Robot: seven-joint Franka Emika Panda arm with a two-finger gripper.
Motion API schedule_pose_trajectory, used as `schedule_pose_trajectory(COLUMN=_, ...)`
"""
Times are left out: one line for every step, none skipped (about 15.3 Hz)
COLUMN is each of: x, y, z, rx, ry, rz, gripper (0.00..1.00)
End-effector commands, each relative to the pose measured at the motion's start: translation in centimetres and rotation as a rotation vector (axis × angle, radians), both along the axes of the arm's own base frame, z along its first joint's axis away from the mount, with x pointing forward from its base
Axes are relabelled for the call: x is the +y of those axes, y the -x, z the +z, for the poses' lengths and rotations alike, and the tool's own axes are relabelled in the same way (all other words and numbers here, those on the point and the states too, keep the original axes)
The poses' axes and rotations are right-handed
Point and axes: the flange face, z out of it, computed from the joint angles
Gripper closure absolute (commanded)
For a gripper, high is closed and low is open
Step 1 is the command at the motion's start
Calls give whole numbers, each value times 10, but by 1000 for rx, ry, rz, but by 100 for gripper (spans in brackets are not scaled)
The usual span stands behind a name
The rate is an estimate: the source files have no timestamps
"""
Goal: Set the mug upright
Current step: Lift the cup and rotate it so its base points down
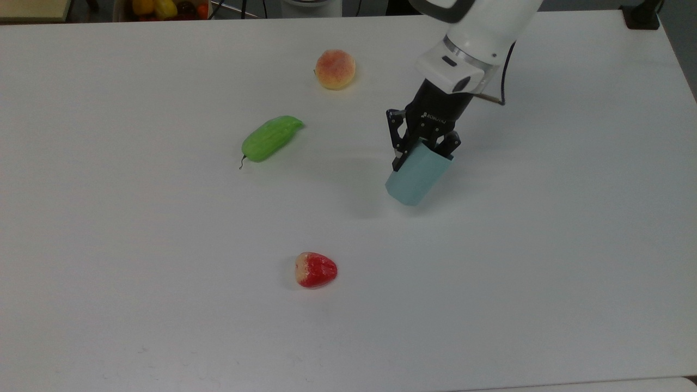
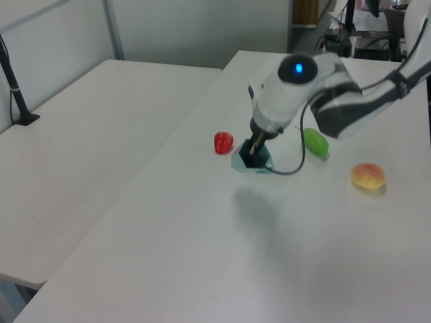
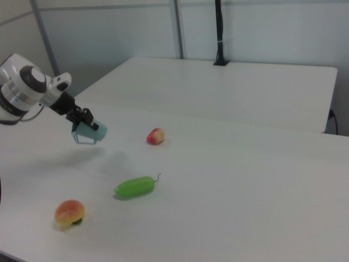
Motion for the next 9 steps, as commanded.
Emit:
schedule_pose_trajectory(x=-30, y=-17, z=49, rx=93, ry=-173, rz=-29, gripper=100)
schedule_pose_trajectory(x=-50, y=-26, z=60, rx=161, ry=-219, rz=-46, gripper=100)
schedule_pose_trajectory(x=-64, y=-31, z=62, rx=216, ry=-259, rz=-51, gripper=100)
schedule_pose_trajectory(x=-76, y=-34, z=64, rx=271, ry=-301, rz=-42, gripper=100)
schedule_pose_trajectory(x=-88, y=-39, z=62, rx=334, ry=-330, rz=-28, gripper=100)
schedule_pose_trajectory(x=-97, y=-43, z=56, rx=406, ry=-342, rz=-5, gripper=100)
schedule_pose_trajectory(x=-104, y=-46, z=48, rx=472, ry=-340, rz=20, gripper=100)
schedule_pose_trajectory(x=-106, y=-47, z=37, rx=526, ry=-334, rz=49, gripper=100)
schedule_pose_trajectory(x=-107, y=-46, z=30, rx=556, ry=-327, rz=67, gripper=100)
